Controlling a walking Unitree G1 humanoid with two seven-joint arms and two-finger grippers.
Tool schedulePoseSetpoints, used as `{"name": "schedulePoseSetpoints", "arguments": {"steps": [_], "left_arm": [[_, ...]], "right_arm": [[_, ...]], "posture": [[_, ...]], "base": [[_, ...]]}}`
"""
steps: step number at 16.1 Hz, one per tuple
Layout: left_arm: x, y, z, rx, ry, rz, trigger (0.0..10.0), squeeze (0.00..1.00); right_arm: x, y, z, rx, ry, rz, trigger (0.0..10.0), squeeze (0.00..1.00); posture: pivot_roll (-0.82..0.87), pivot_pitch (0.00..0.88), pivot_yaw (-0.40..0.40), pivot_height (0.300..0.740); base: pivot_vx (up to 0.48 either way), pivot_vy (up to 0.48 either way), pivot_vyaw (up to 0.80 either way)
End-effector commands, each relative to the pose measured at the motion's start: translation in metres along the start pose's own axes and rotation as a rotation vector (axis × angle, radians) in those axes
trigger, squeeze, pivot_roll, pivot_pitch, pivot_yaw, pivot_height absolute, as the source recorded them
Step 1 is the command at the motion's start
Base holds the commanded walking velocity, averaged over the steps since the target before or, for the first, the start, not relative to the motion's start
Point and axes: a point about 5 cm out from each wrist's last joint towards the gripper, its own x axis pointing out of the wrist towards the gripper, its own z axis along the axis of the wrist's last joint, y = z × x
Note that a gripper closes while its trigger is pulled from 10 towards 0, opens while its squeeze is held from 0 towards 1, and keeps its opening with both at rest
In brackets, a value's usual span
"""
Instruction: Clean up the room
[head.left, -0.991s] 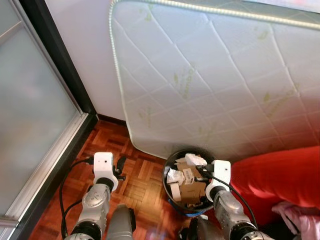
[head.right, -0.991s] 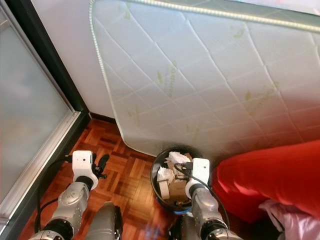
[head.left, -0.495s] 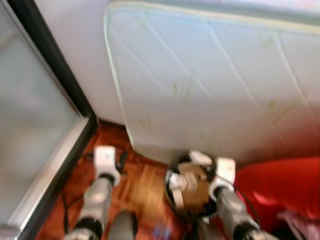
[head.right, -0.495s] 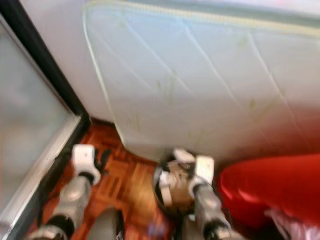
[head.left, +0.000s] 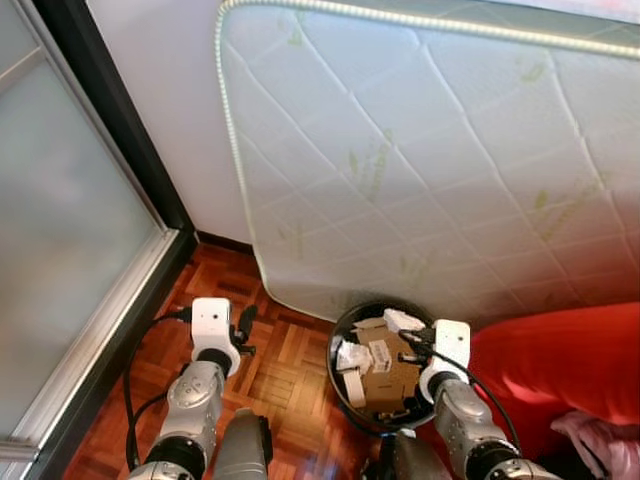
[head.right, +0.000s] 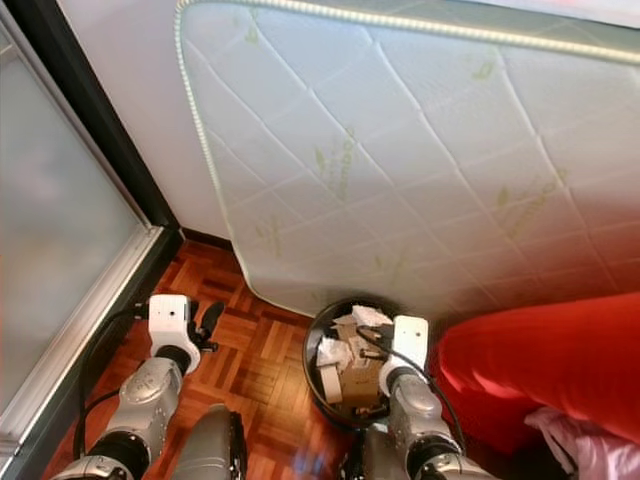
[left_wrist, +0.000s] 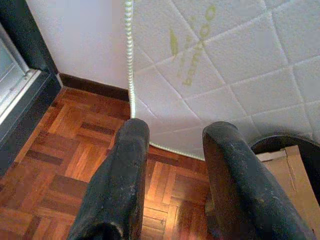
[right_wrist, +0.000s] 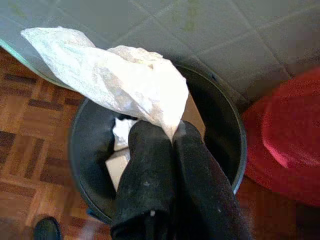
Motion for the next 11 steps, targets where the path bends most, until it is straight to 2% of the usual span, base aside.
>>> {"name": "schedulePoseSetpoints", "arguments": {"steps": [1, 2, 7, 11], "left_arm": [[-0.0043, 0.0014, -0.0067, -0.002, 0.026, 0.003, 10.0, 0.0], [-0.0041, 0.0015, -0.0064, -0.002, 0.026, 0.003, 10.0, 0.0], [-0.0033, 0.001, -0.0055, -0.005, 0.025, 0.001, 10.0, 0.0], [-0.0027, 0.0001, -0.0053, -0.007, 0.024, 0.001, 10.0, 0.0]], "right_arm": [[-0.0018, -0.0017, -0.0085, -0.012, 0.041, -0.009, 10.0, 0.88], [-0.0017, -0.0011, -0.0088, -0.023, 0.047, -0.001, 10.0, 1.0], [-0.0017, -0.0009, -0.0095, -0.035, 0.055, 0.001, 10.0, 1.0], [-0.0018, -0.0019, -0.0094, -0.087, 0.056, 0.012, 10.0, 1.0]], "posture": [[0.11, 0.257, -0.027, 0.648], [0.11, 0.258, -0.027, 0.648], [0.11, 0.256, -0.03, 0.648], [0.1, 0.256, -0.031, 0.648]], "base": [[0.0, 0.0, 0.0], [0.0, 0.0, 0.0], [0.0, 0.0, 0.0], [0.0, 0.0, 0.0]]}}
